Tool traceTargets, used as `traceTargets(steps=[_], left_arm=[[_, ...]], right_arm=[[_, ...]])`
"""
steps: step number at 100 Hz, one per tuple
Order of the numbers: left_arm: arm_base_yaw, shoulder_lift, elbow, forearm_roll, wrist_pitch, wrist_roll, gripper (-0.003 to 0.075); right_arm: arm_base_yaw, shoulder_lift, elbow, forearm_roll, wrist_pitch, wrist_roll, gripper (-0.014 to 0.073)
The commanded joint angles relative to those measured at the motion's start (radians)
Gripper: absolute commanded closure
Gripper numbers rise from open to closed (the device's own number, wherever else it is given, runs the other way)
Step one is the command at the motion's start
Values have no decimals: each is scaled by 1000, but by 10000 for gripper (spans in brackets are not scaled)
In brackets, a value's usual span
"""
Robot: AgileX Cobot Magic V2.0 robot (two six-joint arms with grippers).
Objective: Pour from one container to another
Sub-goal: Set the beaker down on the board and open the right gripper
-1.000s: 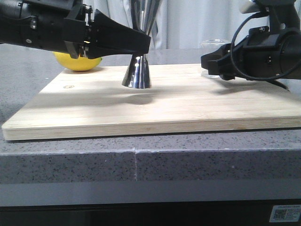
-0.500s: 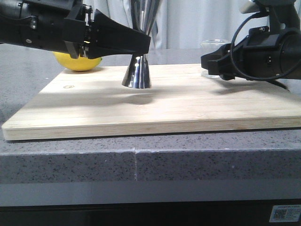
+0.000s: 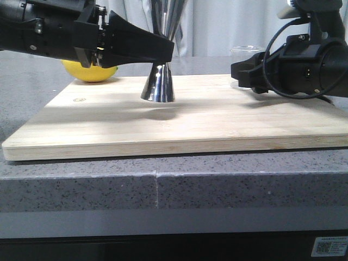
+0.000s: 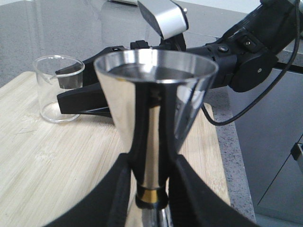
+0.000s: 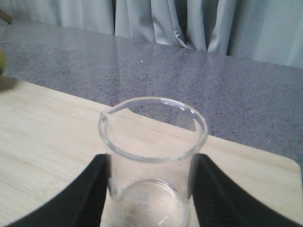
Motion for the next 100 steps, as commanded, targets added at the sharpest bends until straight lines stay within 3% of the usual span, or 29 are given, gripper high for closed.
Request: traceTargets(steps=[1, 38, 63, 100], left_arm=[[-8, -43, -29, -69, 116, 3, 584], [-8, -43, -29, -69, 116, 3, 584], [-8, -43, -29, -69, 116, 3, 584], [-8, -43, -29, -69, 116, 3, 584]], right_arm=[[-7, -28, -21, 14, -44, -10, 440], [-7, -28, -21, 14, -44, -10, 434], [-7, -28, -21, 27, -44, -10, 274], [-7, -28, -21, 31, -44, -10, 249]])
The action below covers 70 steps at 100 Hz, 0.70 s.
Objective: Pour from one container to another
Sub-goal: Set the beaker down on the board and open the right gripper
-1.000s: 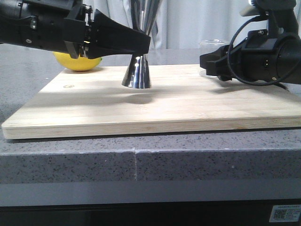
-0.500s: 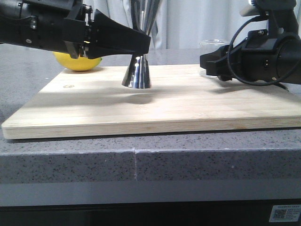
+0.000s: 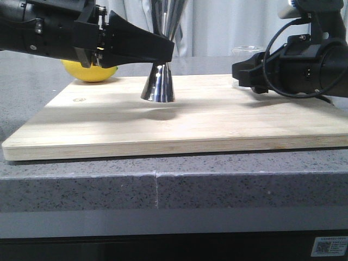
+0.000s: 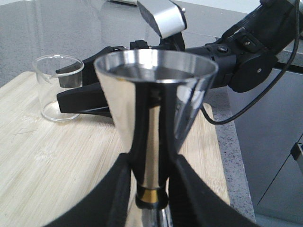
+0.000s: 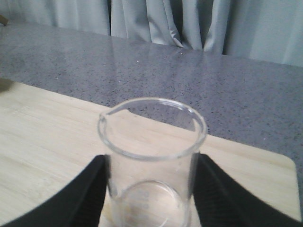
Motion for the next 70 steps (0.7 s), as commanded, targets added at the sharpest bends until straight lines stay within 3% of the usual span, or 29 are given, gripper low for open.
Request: traceTargets(steps=[1, 20, 70], left_arm=[[-8, -43, -29, -69, 116, 3, 584], [-8, -43, -29, -69, 116, 3, 584], [-8, -43, -29, -69, 116, 3, 584]], right_arm=[[-7, -29, -21, 14, -44, -8, 242], [-7, -29, -21, 38, -44, -8, 162], [-7, -63, -21, 37, -31, -8, 163]])
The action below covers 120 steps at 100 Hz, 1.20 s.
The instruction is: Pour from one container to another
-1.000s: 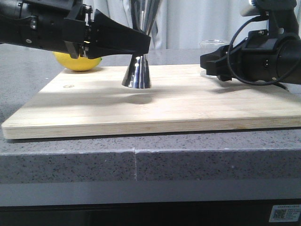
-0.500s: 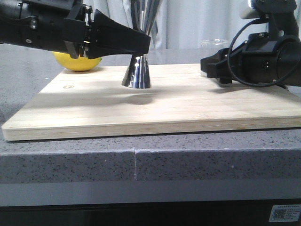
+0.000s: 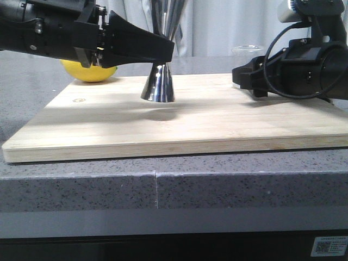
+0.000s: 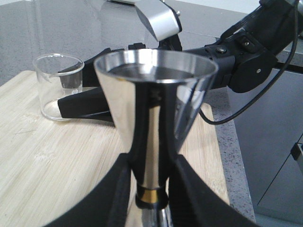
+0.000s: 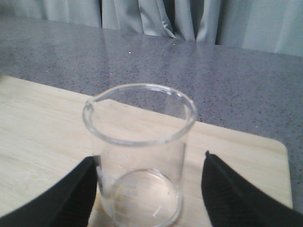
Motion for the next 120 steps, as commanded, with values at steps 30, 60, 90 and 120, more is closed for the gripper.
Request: traceTargets(steps=[30, 60, 90, 120], left_arm=[[-8, -43, -29, -69, 116, 3, 584], [-8, -43, -29, -69, 116, 3, 584], [-8, -43, -29, -71, 116, 4, 584], [-8, -43, -29, -73, 115, 7, 584]], right_arm=[[-5, -121, -21, 10, 24, 18, 163], [-4, -170, -21, -43, 85, 100, 163], [-4, -226, -21, -101, 170, 165, 163], [-2, -306, -21, -119, 298, 193, 163]])
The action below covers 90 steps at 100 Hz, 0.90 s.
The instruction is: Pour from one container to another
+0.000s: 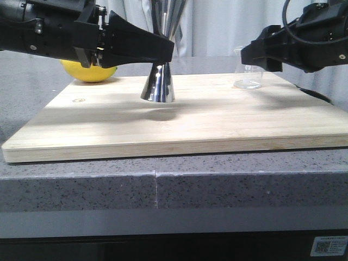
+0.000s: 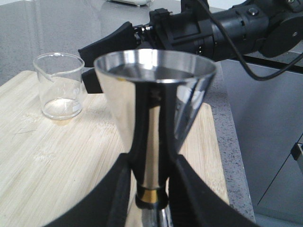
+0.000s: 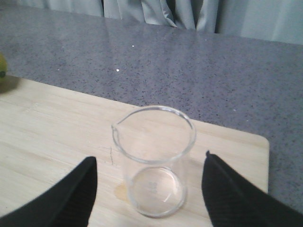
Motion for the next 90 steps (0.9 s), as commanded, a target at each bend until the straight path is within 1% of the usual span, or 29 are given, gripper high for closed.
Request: traceTargets(steps=[1, 29, 60, 90], left_arm=[[-8, -43, -29, -73, 113, 6, 584], [-8, -43, -29, -75, 111, 24, 584], [-8, -43, -29, -83, 107, 33, 584], [3, -43, -29, -114, 102, 88, 584]], right_arm=[[-2, -69, -21, -3, -22, 16, 163], [-2, -163, -21, -40, 73, 83, 163], [-2, -323, -21, -40, 75, 87, 163], [-2, -423, -21, -40, 77, 91, 163]])
